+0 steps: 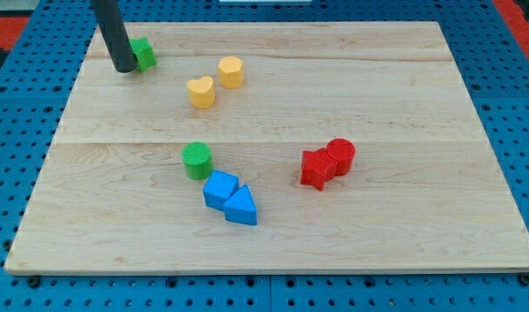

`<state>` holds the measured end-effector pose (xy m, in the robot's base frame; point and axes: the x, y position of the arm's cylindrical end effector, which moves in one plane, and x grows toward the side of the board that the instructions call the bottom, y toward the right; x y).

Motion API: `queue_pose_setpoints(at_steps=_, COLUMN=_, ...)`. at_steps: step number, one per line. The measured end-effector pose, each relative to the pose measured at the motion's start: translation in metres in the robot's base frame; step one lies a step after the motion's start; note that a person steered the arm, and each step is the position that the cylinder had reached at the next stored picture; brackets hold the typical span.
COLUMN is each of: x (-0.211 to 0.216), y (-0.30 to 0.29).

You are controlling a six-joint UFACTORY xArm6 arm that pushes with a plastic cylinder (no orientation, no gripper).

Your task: Move the yellow hexagon to the top center of the board

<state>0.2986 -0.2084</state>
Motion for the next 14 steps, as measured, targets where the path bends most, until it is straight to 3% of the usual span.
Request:
queue_pose_setpoints(at_steps=4, x=-0.016, y=0.034)
queue_pose_setpoints(at_steps=6, x=-0.018, y=0.157)
queue_pose_setpoints(at_steps=8, x=0.038, y=0.181)
queue_pose_setpoints(at_steps=11, x=0.074, y=0.111)
queue_pose_setpoints(at_steps=14, x=0.085, y=0.220)
